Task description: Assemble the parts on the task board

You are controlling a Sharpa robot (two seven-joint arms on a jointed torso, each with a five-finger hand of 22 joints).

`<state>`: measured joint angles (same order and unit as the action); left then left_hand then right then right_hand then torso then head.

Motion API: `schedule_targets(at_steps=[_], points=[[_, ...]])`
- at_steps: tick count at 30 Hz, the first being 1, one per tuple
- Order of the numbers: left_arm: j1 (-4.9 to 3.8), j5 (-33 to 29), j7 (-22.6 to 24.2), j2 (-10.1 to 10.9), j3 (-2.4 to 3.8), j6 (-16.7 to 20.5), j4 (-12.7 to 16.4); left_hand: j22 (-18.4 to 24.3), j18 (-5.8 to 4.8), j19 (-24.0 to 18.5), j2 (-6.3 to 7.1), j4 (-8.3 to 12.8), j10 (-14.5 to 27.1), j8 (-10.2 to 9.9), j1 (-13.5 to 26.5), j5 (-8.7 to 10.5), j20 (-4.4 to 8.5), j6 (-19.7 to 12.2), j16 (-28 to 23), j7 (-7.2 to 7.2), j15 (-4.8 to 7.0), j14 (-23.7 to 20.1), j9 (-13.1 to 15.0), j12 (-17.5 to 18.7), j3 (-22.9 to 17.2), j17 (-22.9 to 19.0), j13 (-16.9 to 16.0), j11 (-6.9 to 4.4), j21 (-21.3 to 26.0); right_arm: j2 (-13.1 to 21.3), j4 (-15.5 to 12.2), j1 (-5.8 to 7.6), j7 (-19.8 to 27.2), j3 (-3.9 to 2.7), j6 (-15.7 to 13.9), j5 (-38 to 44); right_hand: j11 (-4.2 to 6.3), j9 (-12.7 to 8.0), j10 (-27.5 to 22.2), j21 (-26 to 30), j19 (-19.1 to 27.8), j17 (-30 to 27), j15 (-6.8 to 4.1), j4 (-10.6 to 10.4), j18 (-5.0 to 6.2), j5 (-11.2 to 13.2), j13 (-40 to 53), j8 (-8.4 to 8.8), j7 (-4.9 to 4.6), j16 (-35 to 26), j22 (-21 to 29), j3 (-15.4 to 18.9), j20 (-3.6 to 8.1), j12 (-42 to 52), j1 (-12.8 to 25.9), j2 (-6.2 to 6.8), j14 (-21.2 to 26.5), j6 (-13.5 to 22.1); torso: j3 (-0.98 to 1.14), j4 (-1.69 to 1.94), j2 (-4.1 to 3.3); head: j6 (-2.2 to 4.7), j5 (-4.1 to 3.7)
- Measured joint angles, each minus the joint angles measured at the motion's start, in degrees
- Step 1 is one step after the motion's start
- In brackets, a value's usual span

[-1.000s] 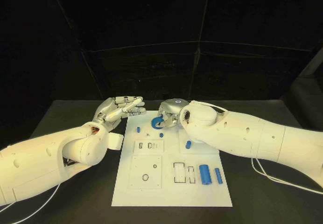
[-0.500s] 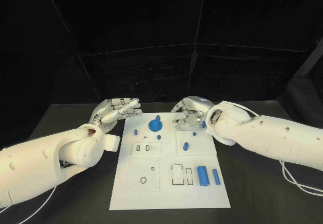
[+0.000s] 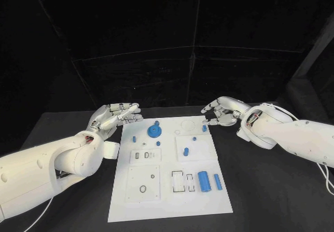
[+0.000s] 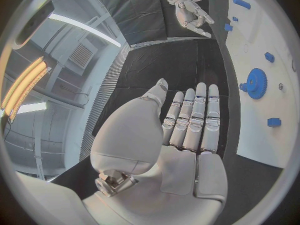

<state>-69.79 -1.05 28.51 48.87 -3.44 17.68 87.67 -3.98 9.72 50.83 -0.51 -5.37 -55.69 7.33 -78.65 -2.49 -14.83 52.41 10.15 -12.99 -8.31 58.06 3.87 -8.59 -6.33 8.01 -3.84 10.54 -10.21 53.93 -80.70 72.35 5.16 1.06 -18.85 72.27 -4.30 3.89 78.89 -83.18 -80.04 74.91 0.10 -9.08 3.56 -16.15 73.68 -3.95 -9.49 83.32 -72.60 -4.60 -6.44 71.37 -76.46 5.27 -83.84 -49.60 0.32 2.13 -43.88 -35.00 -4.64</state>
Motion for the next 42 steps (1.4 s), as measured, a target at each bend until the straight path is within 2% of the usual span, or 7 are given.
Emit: schedule_targets(at_steps=[7,12,19,21,27,42], points=[[0.01,0.0,0.0,-0.05,0.0,-0.01,-0.11,0.0,0.0,0.0,-0.29,0.33,0.0,0.0,-0.3,0.0,0.0,0.0,0.0,0.0,0.0,0.0,0.0,0.0,-0.01,0.0,0.0,0.0,0.0,0.39,1.26,-0.83,1.65,0.02,0.1,-4.16,0.0,0.0,0.0,0.0,0.21,0.0,0.0,0.39,0.0,-0.65,-0.09,0.0,0.0,-0.24,0.15,0.39,0.21,0.0,-1.01,-0.06,0.0,0.0,0.0,-0.08,-0.01,-0.24,-0.66],[0.02,0.0,0.0,-0.04,0.0,-0.01,-0.09,-0.01,0.0,0.0,-0.29,0.32,0.0,0.0,-0.3,0.0,0.0,0.0,0.0,0.0,0.0,0.0,0.0,0.0,-0.01,-0.01,0.0,0.0,0.0,0.1,2.61,-1.66,2.24,0.04,0.26,-5.59,0.0,-0.01,0.0,0.0,0.2,0.0,0.0,0.8,-0.01,-1.08,-0.08,0.0,0.0,-0.24,0.08,0.8,0.21,0.0,-2.02,-0.09,0.0,0.0,-0.09,-0.07,-0.01,-0.32,-1.04],[0.02,0.0,0.0,-0.02,0.0,-0.02,-0.08,-0.01,0.0,0.0,-0.29,0.32,0.0,0.0,-0.3,0.0,0.0,0.0,0.0,0.0,0.0,0.0,0.0,0.0,-0.01,-0.01,0.0,0.0,0.0,-1.12,4.39,-2.44,2.48,0.05,0.68,-6.63,0.0,0.06,0.0,0.0,0.2,-0.01,0.0,1.71,0.0,-1.36,-0.03,0.0,0.2,-0.24,-0.11,0.34,0.21,0.0,-3.7,-1.0,0.0,-0.21,-0.09,0.09,-0.01,-0.48,-1.12],[0.02,0.0,0.0,-0.02,0.0,-0.02,-0.11,-0.01,0.0,0.0,-0.29,0.32,0.0,0.0,-0.3,0.0,0.0,0.0,0.0,0.0,0.0,0.0,0.0,0.0,-0.01,-0.01,0.0,0.0,0.0,-1.45,4.85,-2.61,2.48,0.05,0.92,-6.75,0.0,0.06,0.01,0.0,0.2,-0.01,0.0,1.87,-0.01,-1.36,-0.03,0.0,0.2,-0.24,-0.13,0.5,0.21,0.0,-3.91,-0.76,0.0,-0.21,-0.09,0.13,-0.01,-0.53,-1.14],[0.02,0.0,0.0,-0.05,-0.01,-0.04,-0.31,-0.01,0.0,0.0,-0.29,0.32,0.0,0.0,-0.3,0.0,0.0,0.0,0.0,0.0,0.0,0.0,0.0,0.0,-0.01,-0.02,0.0,0.0,0.11,-2.09,5.51,-3.29,2.48,0.03,1.78,-6.78,0.0,0.13,0.01,0.0,0.2,-0.01,0.0,2.29,0.0,-1.12,0.11,-0.06,0.0,-0.24,-0.3,0.39,0.2,0.0,-4.21,-1.07,0.0,-0.81,-0.09,0.13,-0.01,-0.64,-1.04],[0.05,0.0,-0.01,-0.2,-0.01,-0.07,-0.54,-0.02,0.0,0.0,-0.29,0.32,0.0,0.0,-0.3,0.0,0.0,0.0,0.0,0.0,0.0,0.0,0.0,0.0,-0.01,0.03,0.0,0.0,0.22,-3.54,7.32,-4.15,2.08,0.04,3.89,-5.68,0.01,0.32,0.02,0.0,-0.02,0.0,0.0,2.96,0.0,-0.15,0.44,-0.86,0.35,0.0,-0.75,0.36,0.42,0.23,-4.97,-1.82,0.0,-2.3,-0.16,0.08,-0.03,-0.73,-1.07]])
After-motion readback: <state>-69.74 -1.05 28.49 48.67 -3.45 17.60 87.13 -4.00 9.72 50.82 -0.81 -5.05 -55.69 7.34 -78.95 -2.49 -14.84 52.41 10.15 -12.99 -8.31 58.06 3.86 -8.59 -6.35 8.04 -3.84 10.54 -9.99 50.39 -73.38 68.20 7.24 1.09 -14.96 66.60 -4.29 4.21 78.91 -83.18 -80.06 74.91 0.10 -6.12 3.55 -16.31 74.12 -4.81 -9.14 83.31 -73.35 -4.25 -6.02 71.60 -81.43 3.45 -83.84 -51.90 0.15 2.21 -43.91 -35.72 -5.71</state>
